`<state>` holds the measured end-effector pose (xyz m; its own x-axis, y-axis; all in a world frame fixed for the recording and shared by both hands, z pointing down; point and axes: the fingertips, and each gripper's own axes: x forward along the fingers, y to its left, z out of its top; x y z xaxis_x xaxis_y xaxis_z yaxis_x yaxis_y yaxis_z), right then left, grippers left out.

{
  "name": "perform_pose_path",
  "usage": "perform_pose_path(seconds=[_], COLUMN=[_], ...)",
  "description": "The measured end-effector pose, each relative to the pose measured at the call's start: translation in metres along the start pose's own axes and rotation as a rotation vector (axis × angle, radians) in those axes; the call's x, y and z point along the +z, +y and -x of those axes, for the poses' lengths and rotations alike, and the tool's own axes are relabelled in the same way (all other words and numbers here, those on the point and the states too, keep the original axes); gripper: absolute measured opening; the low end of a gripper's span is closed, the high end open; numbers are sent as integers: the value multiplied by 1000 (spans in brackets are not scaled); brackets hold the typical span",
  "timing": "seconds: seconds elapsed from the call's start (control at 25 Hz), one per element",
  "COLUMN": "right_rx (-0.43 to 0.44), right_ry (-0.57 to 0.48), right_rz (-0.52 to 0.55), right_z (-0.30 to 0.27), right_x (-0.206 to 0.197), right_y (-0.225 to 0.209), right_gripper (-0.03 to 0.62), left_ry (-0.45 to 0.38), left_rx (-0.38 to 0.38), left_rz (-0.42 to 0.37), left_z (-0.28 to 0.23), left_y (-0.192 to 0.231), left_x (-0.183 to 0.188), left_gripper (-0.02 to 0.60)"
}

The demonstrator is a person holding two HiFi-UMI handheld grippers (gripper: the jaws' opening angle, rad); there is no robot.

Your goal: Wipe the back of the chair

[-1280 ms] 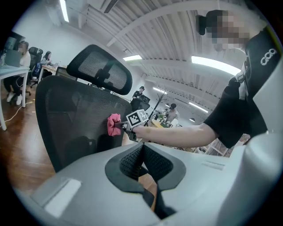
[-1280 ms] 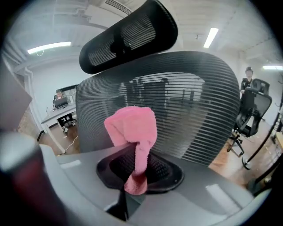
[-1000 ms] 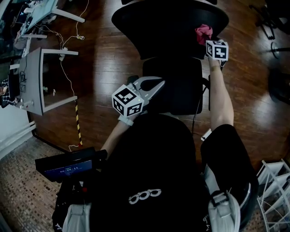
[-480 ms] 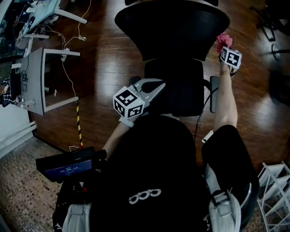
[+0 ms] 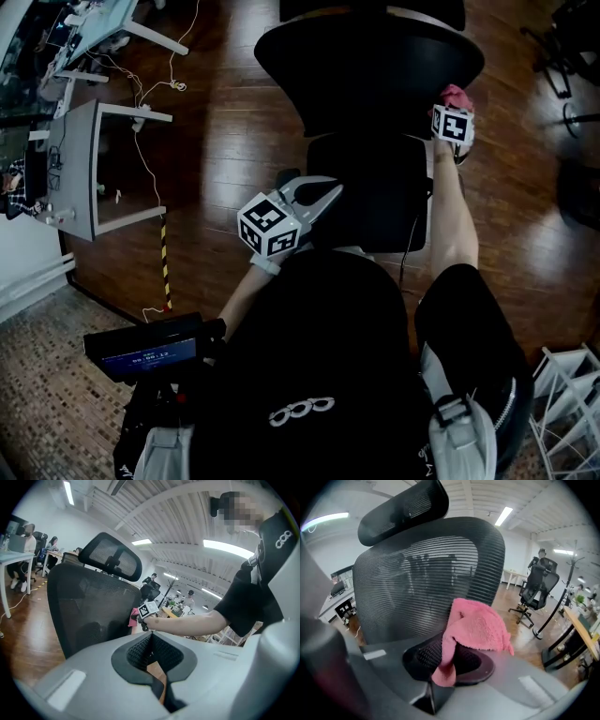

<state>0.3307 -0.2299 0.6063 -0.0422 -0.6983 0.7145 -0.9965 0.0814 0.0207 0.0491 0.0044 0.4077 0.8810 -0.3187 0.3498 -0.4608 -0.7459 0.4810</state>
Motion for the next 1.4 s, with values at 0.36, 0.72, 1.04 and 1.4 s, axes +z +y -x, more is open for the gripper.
perform_pose_path(seconds=[0.36, 0.72, 1.04, 1.4], right_rx=[74, 155, 263, 363], right_ry=[-21, -25, -31, -13], right_rz=[65, 116, 171, 177], right_z=[-7, -18, -21, -24], right_x=[12, 20, 25, 22], right_y=[75, 157, 239, 293], right_gripper=[45, 45, 46, 44], left_ry=[-17, -38, -54, -69], left_rx=[11, 21, 38, 51], left_rz=[18, 30, 52, 72], left_z=[24, 44, 65, 77], left_y=[12, 21, 32, 33], left_x=[-9, -14, -21, -30], left_gripper=[-9, -9, -9, -9])
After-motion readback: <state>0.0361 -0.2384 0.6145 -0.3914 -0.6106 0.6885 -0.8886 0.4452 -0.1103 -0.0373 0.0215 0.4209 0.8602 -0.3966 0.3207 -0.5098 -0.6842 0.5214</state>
